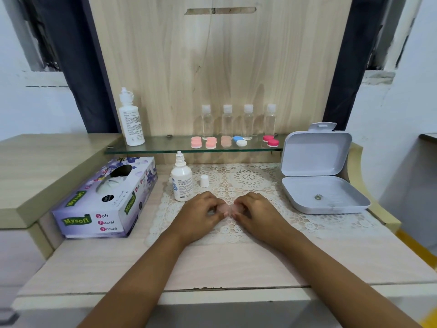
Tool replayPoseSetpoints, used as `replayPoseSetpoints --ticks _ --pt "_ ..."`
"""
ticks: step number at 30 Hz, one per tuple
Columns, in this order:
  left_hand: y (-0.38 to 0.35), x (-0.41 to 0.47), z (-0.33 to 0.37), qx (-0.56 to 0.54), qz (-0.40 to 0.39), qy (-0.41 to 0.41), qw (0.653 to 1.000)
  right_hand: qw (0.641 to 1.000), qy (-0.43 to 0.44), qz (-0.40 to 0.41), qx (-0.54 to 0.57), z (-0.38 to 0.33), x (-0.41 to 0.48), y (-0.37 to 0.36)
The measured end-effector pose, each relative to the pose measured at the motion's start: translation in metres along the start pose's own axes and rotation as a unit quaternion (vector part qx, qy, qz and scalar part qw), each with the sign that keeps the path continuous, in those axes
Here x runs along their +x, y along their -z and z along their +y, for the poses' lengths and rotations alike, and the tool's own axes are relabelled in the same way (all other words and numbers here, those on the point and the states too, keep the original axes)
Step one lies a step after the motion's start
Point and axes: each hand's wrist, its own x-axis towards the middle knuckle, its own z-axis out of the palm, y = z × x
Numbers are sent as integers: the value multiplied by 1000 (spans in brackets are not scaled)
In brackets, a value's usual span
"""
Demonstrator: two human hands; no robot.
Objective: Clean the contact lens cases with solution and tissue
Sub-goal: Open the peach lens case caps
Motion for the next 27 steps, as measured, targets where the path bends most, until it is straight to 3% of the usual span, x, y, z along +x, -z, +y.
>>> replayPoseSetpoints --ticks 6,14,27 --pt "0 0 2 -2 16 19 1000 1000 11 -2 -6 -1 -2 -1" --pt "0 -3 3 -23 -22 39 999 1000 15 1 9 2 -3 -2" --pt "1 -4 3 -34 -31 25 999 1000 25 13 10 3 -3 -1"
